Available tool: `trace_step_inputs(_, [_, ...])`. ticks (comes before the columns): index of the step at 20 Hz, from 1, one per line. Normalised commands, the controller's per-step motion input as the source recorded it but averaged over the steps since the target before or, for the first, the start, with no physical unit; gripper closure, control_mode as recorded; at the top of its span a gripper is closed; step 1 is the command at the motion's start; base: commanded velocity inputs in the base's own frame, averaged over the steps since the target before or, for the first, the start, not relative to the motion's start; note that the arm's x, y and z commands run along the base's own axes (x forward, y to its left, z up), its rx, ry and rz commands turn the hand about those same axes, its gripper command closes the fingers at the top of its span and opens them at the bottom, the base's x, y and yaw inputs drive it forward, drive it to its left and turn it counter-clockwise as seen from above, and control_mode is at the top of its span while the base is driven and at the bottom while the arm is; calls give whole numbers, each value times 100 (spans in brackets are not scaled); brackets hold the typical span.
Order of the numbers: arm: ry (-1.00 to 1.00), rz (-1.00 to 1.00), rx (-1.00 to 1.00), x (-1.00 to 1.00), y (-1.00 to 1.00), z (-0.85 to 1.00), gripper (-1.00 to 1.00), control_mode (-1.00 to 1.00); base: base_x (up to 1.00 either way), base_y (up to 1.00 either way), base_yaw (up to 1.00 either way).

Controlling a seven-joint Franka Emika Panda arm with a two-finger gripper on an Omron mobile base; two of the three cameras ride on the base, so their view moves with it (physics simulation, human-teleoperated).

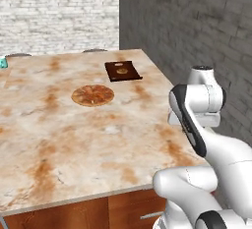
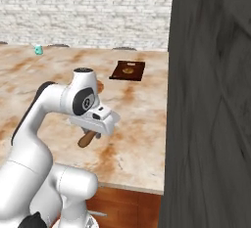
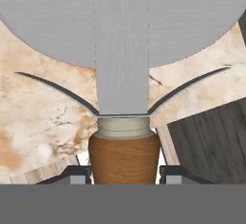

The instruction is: Take the pizza cutter from the drawer on the right and place it on the dining counter for cutting.

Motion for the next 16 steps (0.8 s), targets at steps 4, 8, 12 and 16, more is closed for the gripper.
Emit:
trace_step_inputs(4, [0, 5, 1, 97, 4, 0, 100, -100, 0, 0, 0])
trace_step_inputs(8, [0, 5, 0, 94, 1, -16, 100, -100, 0, 0, 0])
trace_step_inputs(12, [0, 5, 0, 92, 18, -24, 100, -100, 0, 0, 0])
trace_step_inputs(16, [-1, 12, 0, 68, 22, -25, 100, -100, 0, 0, 0])
